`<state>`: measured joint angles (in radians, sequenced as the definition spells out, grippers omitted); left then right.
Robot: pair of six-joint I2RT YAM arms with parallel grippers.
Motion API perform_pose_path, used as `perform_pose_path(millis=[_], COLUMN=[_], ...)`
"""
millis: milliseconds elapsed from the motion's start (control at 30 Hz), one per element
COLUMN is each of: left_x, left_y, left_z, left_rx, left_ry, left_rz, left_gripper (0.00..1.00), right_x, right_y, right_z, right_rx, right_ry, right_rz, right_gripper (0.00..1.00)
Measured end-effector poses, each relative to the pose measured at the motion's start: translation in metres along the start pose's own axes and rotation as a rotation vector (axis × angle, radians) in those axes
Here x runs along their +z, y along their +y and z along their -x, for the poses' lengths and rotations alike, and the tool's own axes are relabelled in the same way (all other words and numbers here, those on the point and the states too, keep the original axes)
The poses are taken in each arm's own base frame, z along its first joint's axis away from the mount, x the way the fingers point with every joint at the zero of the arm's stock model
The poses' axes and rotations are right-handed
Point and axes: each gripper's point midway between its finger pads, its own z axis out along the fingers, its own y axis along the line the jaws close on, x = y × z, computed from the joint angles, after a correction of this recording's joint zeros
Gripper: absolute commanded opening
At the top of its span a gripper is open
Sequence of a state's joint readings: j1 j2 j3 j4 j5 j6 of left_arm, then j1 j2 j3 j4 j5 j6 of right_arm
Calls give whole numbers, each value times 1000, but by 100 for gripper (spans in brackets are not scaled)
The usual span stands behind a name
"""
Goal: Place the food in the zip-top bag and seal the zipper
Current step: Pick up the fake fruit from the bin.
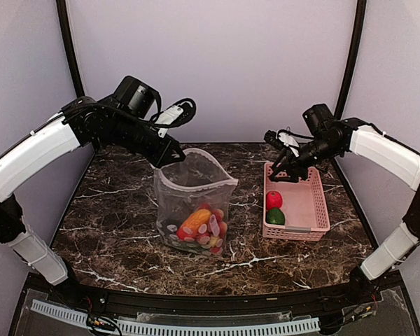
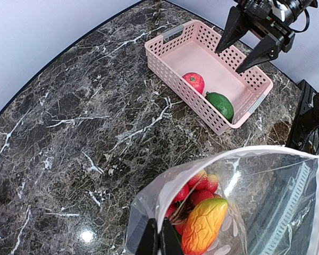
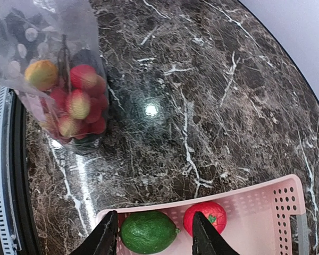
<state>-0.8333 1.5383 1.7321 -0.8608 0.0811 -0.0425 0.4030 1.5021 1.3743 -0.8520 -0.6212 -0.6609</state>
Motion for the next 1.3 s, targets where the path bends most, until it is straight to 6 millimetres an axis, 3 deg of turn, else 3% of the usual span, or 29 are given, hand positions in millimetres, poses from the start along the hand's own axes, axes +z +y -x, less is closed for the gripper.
perform_pose_path(millis=[200, 400, 800, 1300], left_x=[2, -4, -3, -3], left_y=[1, 0, 0, -1], left_z=[-8, -10, -10, -8], left_rx=[-18, -30, -37, -38], left_ry=[-8, -34, -46, -53], left_rz=[0, -2, -4, -12], left_gripper=[1, 1, 1, 1], right_x=[14, 41, 77, 92], right_y=[-36, -63, -75, -77], right_z=[-17, -45, -92, -126], right_rx=[58, 121, 213, 255], right_ry=[48, 125, 254, 354], right_rz=[-129, -160, -135, -138], right_gripper=[49, 53, 58, 63])
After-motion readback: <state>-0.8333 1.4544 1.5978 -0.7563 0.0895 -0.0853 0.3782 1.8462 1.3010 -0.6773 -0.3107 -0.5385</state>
